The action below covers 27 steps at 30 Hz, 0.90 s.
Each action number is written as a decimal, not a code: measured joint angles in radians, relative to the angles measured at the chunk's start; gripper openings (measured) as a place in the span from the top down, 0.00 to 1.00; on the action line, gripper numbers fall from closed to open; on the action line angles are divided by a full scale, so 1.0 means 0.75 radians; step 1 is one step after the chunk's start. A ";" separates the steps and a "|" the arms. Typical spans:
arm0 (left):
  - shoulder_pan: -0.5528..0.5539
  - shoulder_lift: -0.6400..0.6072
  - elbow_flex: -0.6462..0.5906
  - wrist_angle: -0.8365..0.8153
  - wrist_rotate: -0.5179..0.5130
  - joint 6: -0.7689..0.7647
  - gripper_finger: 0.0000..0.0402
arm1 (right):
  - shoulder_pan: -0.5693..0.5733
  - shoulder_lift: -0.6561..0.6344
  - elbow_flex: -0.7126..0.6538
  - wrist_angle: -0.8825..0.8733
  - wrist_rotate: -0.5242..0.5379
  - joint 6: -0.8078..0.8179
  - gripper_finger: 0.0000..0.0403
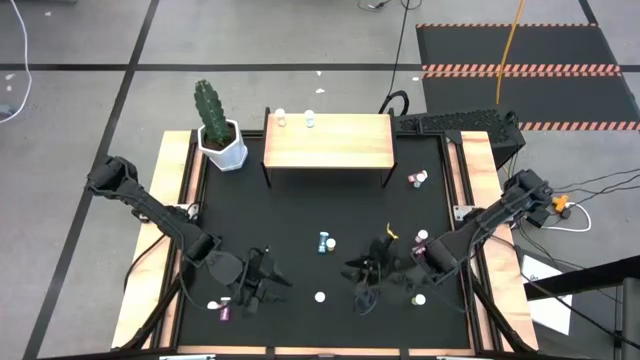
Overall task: Pick and place medicine bottles onto shelf by color
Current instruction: Put the top pink pill bottle on the shelf
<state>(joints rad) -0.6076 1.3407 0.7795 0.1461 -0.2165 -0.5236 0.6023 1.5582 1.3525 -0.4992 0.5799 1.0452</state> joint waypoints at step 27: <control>-0.069 0.220 0.000 -0.014 -0.208 -0.006 0.54 | 0.096 -0.002 -0.003 -0.792 -0.173 0.664 0.61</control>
<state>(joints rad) -0.6592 1.5053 0.7795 0.1356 -0.3725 -0.5281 0.6746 1.5566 1.3506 -1.0932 0.4500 1.5436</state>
